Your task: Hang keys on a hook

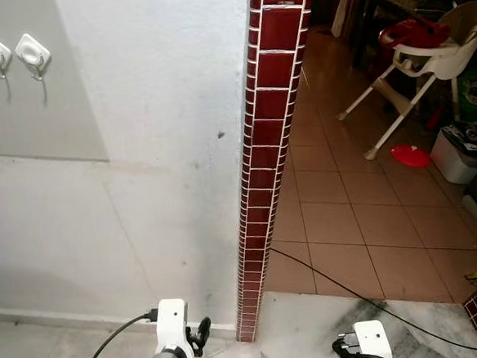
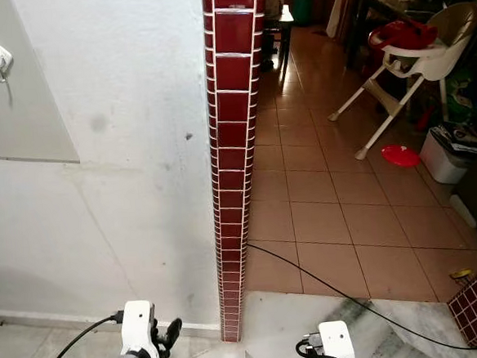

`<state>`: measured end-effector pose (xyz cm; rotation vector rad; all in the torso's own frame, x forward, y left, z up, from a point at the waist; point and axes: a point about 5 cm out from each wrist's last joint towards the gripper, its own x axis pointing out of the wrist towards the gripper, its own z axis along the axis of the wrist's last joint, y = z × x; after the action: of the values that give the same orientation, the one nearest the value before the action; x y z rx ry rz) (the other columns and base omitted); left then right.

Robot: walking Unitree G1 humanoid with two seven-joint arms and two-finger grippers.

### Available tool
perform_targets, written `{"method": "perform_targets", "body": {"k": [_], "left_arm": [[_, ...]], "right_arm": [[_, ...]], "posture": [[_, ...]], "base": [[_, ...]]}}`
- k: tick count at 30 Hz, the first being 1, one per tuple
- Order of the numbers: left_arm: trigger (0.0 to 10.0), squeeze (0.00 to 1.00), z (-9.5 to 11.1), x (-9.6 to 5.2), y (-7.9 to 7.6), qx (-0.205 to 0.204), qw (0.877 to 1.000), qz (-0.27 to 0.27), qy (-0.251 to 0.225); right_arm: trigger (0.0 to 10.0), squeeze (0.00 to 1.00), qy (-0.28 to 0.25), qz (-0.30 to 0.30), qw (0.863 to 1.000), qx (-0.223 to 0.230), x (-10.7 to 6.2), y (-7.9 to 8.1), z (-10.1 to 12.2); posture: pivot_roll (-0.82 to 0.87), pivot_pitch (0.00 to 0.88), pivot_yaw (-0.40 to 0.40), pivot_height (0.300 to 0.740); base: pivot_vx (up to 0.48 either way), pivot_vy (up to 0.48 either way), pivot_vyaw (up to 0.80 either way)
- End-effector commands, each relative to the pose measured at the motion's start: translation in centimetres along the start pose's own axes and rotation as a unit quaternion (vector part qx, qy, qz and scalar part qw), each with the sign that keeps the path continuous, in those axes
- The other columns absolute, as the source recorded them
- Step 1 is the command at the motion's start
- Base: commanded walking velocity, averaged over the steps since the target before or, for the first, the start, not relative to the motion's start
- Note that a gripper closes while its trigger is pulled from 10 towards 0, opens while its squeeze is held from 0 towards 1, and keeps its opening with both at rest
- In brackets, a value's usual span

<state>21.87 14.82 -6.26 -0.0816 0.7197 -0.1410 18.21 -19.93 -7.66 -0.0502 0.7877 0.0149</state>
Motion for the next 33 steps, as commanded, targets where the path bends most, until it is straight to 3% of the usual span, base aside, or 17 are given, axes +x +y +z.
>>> {"method": "perform_targets", "body": {"k": [1, 6, 13, 21, 25, 28, 30, 33], "left_arm": [[10.0, 0.00, -1.3, -0.4, 0.4, 0.009, 0.999, 0.011, 0.033], [10.0, 0.00, -2.4, -0.7, 0.2, 0.013, 0.998, 0.004, 0.053], [10.0, 0.00, -4.7, -1.9, 1.2, 0.015, 0.996, 0.020, 0.090], [10.0, 0.00, -4.0, -1.7, 1.4, 0.003, 0.998, 0.009, 0.069], [10.0, 0.00, -3.0, -1.4, 1.3, 0.032, 0.998, -0.009, 0.051], [10.0, 0.00, -2.9, -1.5, 1.7, 0.004, 0.999, -0.009, 0.038], [10.0, 0.00, -3.4, -1.7, 1.5, 0.016, 0.999, -0.008, 0.041], [10.0, 0.00, -3.9, -1.9, 1.7, -0.007, 0.999, 0.001, 0.050]], "right_arm": [[10.0, 0.00, 0.027, -0.010, 1.000, 0.000, -0.4, -0.5, -1.1], [10.0, 0.00, 0.060, -0.025, 0.998, 0.021, -1.1, -1.3, -2.9], [10.0, 0.00, 0.072, -0.026, 0.997, 0.027, -1.5, -1.4, -3.7], [10.0, 0.00, 0.065, -0.023, 0.997, 0.018, -1.5, -1.9, -3.5], [10.0, 0.00, 0.060, -0.030, 0.997, 0.027, -1.4, -2.4, -3.0], [10.0, 0.00, 0.058, -0.024, 0.998, 0.031, -1.3, -2.4, -2.7], [10.0, 0.00, 0.050, -0.015, 0.998, 0.025, -1.1, -2.0, -2.5], [10.0, 0.00, 0.048, -0.023, 0.998, 0.031, -1.1, -2.0, -2.4]], "posture": [[-0.04, 0.000, -0.036, 0.740], [-0.03, 0.000, -0.046, 0.740], [-0.03, 0.000, -0.043, 0.740], [-0.01, 0.000, -0.057, 0.740], [0.04, 0.000, -0.087, 0.740], [0.04, 0.000, -0.089, 0.740], [0.02, 0.000, -0.075, 0.740], [-0.01, 0.000, -0.053, 0.740]], "base": [[0.000, 0.000, 0.00], [0.000, 0.000, 0.00], [0.000, 0.000, 0.00], [0.000, 0.000, 0.00], [0.000, 0.000, 0.00], [0.000, 0.000, 0.00], [0.000, 0.000, 0.00], [0.000, 0.000, 0.00]]}}
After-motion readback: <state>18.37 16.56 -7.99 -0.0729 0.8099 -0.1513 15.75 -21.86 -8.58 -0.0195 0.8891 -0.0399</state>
